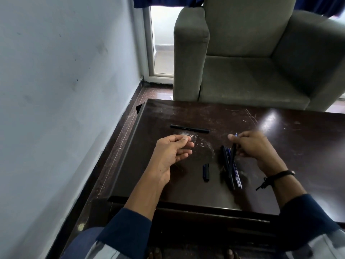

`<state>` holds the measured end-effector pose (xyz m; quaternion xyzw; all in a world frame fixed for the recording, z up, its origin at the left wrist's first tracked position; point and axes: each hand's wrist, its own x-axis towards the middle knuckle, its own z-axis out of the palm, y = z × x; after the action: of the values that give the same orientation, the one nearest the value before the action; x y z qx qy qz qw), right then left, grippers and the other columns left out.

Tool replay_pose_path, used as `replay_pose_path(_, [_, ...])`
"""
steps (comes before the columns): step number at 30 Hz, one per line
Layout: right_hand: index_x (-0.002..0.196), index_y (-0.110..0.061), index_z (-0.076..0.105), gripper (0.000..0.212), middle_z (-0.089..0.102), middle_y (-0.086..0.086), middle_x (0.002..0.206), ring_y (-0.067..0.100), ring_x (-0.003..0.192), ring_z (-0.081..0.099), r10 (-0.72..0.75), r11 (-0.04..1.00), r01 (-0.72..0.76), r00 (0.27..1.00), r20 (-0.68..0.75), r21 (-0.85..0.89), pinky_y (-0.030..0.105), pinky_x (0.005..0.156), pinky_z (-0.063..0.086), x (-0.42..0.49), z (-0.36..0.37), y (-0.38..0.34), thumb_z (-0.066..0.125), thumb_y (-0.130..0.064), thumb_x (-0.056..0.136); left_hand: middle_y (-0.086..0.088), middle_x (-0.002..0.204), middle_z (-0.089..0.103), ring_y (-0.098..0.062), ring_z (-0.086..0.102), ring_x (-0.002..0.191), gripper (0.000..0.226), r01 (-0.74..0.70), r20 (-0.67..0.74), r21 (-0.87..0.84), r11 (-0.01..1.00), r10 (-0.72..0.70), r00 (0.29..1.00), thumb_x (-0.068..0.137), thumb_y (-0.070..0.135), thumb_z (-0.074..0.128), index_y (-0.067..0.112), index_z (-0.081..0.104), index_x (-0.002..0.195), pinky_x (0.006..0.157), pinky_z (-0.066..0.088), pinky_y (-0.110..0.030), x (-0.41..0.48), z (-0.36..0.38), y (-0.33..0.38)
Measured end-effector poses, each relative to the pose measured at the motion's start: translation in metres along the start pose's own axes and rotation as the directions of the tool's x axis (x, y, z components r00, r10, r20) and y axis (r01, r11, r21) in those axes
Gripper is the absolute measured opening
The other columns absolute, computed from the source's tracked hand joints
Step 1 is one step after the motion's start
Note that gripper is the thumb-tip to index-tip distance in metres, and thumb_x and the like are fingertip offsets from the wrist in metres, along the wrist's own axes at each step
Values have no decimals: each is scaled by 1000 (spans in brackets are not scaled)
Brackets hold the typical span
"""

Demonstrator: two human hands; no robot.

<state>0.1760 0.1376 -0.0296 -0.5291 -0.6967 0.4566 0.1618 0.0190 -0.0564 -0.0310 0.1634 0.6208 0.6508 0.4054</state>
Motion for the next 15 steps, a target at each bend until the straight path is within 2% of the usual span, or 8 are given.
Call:
replay_pose_path(2, [82,-9,68,21,66,2,60,12,52,63,20,957,-39,998,67,288,23,54,55,-3,1,-4,76,-27,92,-5,97,79,-24,75,96,17,5,-7,-5,1000,-5,1000,99,18,62,11,75,107,82,61,-29,0,1,0])
replay_pose_path(5, [86,-5,68,16,69,5,66,17,63,72,45,787,-125,988,146,604,20,58,60,-7,5,-9,75,-18,92,-8,96,79,-21,74,88,16,-13,-67,-45,999,10,998,99,17,63,10,75,106,78,60,-26,3,1,-1])
replay_pose_path(9, [85,-6,68,13,70,3,65,16,66,73,11,699,-123,987,162,705,18,60,59,-9,10,-12,73,-15,93,-7,100,78,-17,71,89,14,-16,-125,-49,999,10,992,98,18,65,13,77,103,78,60,-25,5,-2,-2])
replay_pose_path(12, [88,-5,68,10,72,4,67,15,68,75,-18,667,-136,980,198,732,16,61,58,-14,18,-19,72,-12,94,-1,106,77,-18,73,97,20,-2,-19,-31,1000,1,1000,94,30,69,16,77,106,84,60,-29,3,-1,-1])
replay_pose_path(15, [89,-4,68,7,72,5,67,15,68,76,-39,669,-178,961,273,722,17,62,59,-21,30,-22,71,-8,93,-6,97,78,-14,69,77,17,-21,61,38,999,19,998,93,24,71,13,76,105,72,57,-25,0,4,0])
